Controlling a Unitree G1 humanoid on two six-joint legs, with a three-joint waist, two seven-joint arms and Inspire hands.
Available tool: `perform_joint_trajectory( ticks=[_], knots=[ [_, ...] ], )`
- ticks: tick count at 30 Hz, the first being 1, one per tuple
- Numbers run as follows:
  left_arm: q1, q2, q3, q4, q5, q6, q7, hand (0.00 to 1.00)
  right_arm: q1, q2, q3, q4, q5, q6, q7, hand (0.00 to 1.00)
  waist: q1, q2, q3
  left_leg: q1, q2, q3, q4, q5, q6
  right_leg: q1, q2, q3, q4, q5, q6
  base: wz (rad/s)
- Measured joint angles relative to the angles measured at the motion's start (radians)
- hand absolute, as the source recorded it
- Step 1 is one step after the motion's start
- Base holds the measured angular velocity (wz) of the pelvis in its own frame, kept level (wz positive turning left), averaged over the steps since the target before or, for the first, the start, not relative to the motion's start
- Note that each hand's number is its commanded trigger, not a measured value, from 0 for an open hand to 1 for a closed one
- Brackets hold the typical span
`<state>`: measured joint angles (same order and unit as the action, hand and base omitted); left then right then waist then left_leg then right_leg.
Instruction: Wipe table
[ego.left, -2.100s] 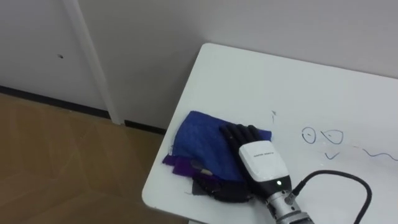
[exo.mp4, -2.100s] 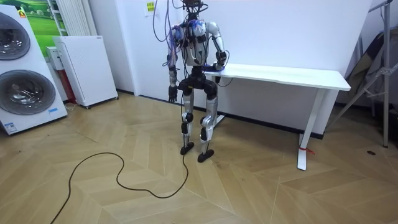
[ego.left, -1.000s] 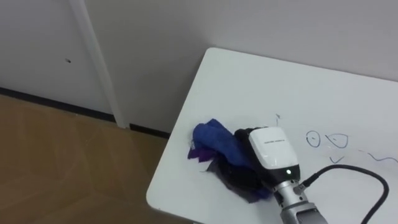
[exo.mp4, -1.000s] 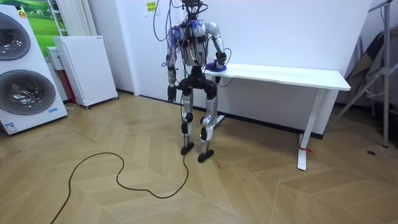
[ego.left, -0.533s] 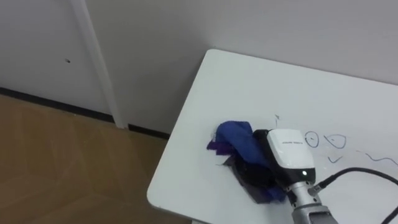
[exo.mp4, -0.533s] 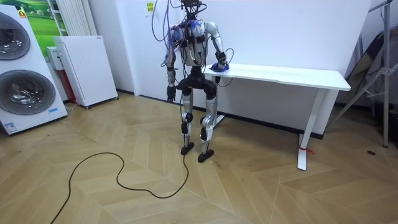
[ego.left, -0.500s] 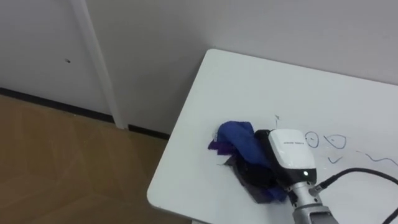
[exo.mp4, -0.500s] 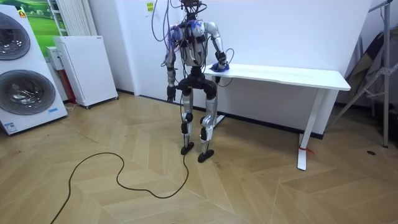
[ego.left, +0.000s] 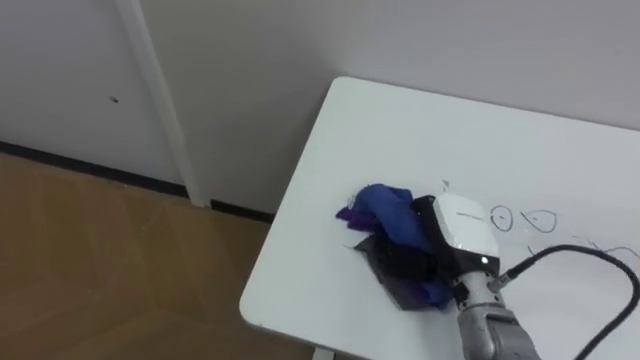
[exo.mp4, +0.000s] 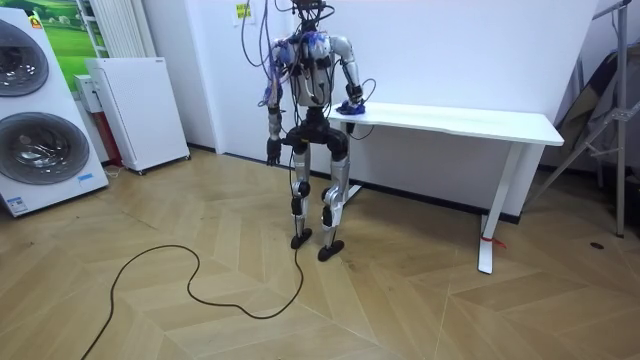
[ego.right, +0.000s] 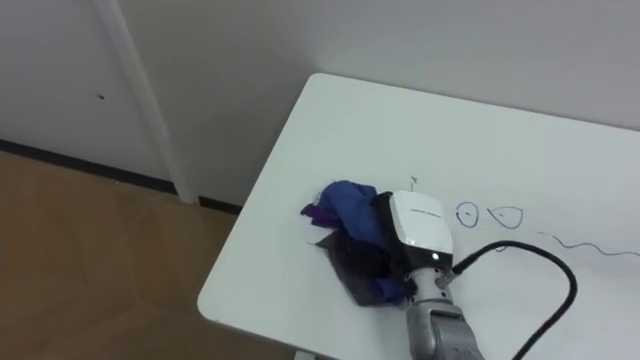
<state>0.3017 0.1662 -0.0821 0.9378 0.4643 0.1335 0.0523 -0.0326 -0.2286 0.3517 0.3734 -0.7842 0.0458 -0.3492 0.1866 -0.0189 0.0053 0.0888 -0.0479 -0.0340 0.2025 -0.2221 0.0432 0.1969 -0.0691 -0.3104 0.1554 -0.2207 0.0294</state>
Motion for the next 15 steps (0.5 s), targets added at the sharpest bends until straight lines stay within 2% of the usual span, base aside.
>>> perform_joint_trajectory(
  ticks=[3,4,6,7,10,11,12,14,15],
  knots=[
    [0.014,0.000,0.001,-0.007,-0.002,0.007,-0.004,0.00,-0.073,-0.007,-0.024,0.075,0.050,-0.015,0.020,1.00,0.006,0.004,0.0054,-0.013,-0.001,-0.014,0.009,0.002,0.000,-0.006,-0.001,-0.009,0.000,0.000,0.000,0.15],
    [0.020,0.001,0.002,-0.012,-0.002,0.011,-0.004,0.00,-0.107,-0.008,-0.046,0.128,0.068,-0.035,0.020,1.00,-0.003,0.004,0.0044,-0.020,-0.003,-0.031,0.018,0.003,0.000,-0.005,-0.003,-0.021,-0.001,0.000,0.000,0.37],
    [0.027,0.004,0.006,-0.014,0.000,0.015,-0.009,0.00,-0.142,-0.011,-0.100,0.189,0.090,-0.049,0.017,1.00,-0.008,0.004,0.0037,-0.031,-0.005,-0.038,0.027,0.003,0.001,-0.014,-0.004,-0.024,-0.001,0.000,0.000,0.35],
    [0.029,0.006,0.018,-0.014,0.001,0.017,-0.019,0.00,-0.165,-0.023,-0.126,0.226,0.131,-0.059,0.015,1.00,-0.008,-0.001,-0.0003,-0.043,-0.006,-0.044,0.032,0.004,0.002,-0.022,-0.005,-0.027,-0.001,0.000,0.000,0.23],
    [0.054,0.012,0.062,-0.014,-0.001,0.014,-0.019,0.00,-0.183,-0.083,-0.206,0.320,0.222,-0.085,0.002,1.00,-0.022,0.003,-0.0008,-0.042,-0.017,-0.058,0.034,0.008,0.007,-0.005,-0.012,-0.054,-0.003,0.000,0.000,0.30],
    [0.078,0.020,0.076,-0.014,-0.002,0.010,-0.019,0.00,-0.176,-0.114,-0.239,0.353,0.242,-0.093,-0.002,1.00,-0.028,0.000,-0.0077,-0.038,-0.021,-0.058,0.032,0.009,0.009,-0.001,-0.015,-0.053,-0.004,0.000,0.000,0.31],
    [0.090,0.025,0.081,-0.016,-0.003,0.011,-0.017,0.00,-0.172,-0.129,-0.257,0.365,0.247,-0.093,-0.004,1.00,-0.031,-0.002,-0.0099,-0.037,-0.022,-0.058,0.029,0.010,0.011,0.000,-0.017,-0.052,-0.004,0.000,0.000,0.26],
    [0.133,0.057,0.088,-0.015,-0.002,0.013,-0.015,0.00,-0.131,-0.173,-0.309,0.417,0.270,-0.113,-0.033,1.00,-0.044,-0.005,-0.0134,-0.022,-0.023,-0.057,0.019,0.012,0.014,0.012,-0.019,-0.050,-0.004,0.000,0.000,0.14],
    [0.141,0.060,0.102,-0.015,-0.002,0.013,-0.015,0.00,-0.118,-0.179,-0.328,0.425,0.274,-0.119,-0.042,1.00,-0.046,-0.007,-0.0148,-0.020,-0.023,-0.057,0.019,0.012,0.014,0.015,-0.020,-0.050,-0.004,0.000,0.000,0.06]
  ],
)
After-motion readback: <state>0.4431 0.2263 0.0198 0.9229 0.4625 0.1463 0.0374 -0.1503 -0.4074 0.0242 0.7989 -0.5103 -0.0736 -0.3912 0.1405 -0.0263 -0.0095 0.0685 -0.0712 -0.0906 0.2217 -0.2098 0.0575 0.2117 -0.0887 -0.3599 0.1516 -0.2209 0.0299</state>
